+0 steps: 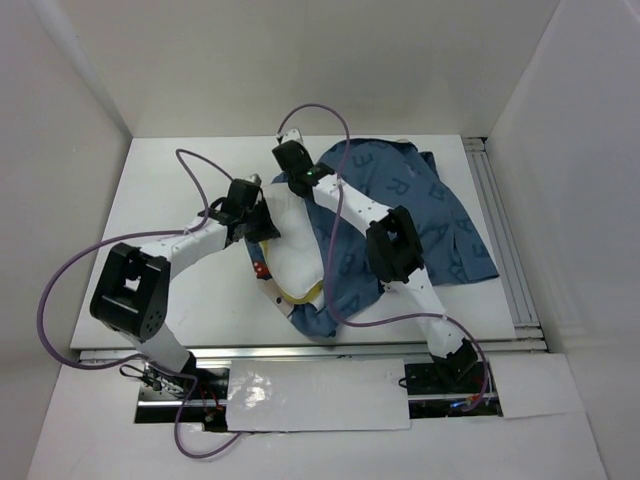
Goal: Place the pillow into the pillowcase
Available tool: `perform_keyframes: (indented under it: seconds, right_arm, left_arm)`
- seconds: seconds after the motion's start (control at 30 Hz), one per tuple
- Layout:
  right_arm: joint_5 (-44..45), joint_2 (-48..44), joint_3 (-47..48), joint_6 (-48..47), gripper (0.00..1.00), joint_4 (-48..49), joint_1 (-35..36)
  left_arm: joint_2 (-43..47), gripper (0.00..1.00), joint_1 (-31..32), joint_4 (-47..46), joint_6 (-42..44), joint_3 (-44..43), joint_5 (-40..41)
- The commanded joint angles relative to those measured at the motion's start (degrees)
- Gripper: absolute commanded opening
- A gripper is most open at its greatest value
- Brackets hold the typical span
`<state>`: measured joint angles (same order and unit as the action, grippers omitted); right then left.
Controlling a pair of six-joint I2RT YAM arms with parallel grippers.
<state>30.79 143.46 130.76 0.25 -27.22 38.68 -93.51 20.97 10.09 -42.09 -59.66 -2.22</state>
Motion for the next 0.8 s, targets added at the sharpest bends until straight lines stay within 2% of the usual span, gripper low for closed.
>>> perform_keyframes:
  seconds: [0.0,0.1,0.23,0.37,0.43,0.5,0.57,0.77]
  right_arm:
    - [4.4,-4.8,-1.0,-1.5,0.00,0.5,0.8]
    - [-0.5,-7.4,1.3,-2.2,0.00,-0.5,3.4]
    - [-6.8,-16.2,2.5,-2.2,0.00,-2.9,5.8]
    - [-15.0,-27.9,-6.3,-1.1,0.00,-1.8,7.0]
    - [-18.3,-31.2,-6.8,0.9,0.00,-2.4,7.0]
    - [-18.3,-34.4,-7.4,1.4,0.00,-3.8,8.3]
    - [-14.5,-36.4,-7.4,2.3,0.00,-4.7,9.1]
    - [-9.8,-37.5,-4.4,3.6,0.00,-9.0,11.2]
  left_arm:
    - [-2.7,0.00,0.4,-7.3,4.1,-0.7,-5.9]
    - [-2.7,0.00,2.5,-16.1,9.6,0.4,-7.8]
    - [2.8,0.00,4.6,-25.7,15.3,3.2,-11.4]
    - [11.5,0.00,7.5,-35.1,20.6,7.2,-12.6]
    - [14.6,0.00,9.8,-37.1,24.5,7.2,-10.2]
    - [18.8,0.00,12.1,-38.4,27.2,7.2,-7.2]
    - [21.9,0.00,12.8,-39.3,31.2,7.2,-6.7]
    - [34.5,0.00,13.3,-40.1,37.5,6.4,-3.8]
